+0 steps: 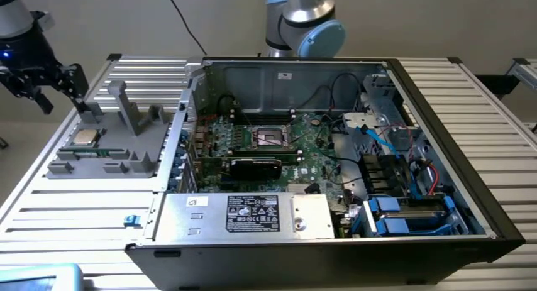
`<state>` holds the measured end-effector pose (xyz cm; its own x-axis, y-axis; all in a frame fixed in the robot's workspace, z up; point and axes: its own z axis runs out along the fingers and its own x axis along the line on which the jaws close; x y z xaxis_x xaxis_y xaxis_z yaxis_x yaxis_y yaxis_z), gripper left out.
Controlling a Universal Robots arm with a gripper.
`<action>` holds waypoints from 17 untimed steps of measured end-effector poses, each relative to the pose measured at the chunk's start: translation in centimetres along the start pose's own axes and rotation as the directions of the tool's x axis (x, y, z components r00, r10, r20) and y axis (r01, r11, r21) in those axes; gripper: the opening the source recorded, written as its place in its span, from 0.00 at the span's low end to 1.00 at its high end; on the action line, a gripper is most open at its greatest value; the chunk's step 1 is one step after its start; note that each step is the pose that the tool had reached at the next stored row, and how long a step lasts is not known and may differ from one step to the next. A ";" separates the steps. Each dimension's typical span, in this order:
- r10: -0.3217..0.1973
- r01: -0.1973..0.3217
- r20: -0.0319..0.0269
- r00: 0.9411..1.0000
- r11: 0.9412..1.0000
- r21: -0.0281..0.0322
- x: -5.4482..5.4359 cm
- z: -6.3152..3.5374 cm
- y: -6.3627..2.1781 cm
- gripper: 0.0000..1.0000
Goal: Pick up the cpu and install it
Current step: 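Pick up the cpu and move it towards the insertion slot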
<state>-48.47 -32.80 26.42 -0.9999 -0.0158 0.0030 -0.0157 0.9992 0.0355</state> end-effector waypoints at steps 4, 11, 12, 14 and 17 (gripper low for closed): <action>0.001 -0.001 0.000 1.000 1.000 0.000 0.0 0.73 -0.03 0.72; 0.002 -0.002 0.000 1.000 1.000 0.000 0.0 2.00 -0.08 0.72; 0.002 -0.002 0.000 1.000 1.000 0.000 0.0 2.18 -0.08 0.72; 0.002 -0.002 0.000 1.000 1.000 0.000 0.0 2.37 -0.09 0.72; 0.002 -0.002 0.000 1.000 1.000 0.000 0.0 2.36 -0.09 0.72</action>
<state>-48.45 -32.81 24.06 -0.9999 -0.0136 0.0032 -0.0135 0.9993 0.0354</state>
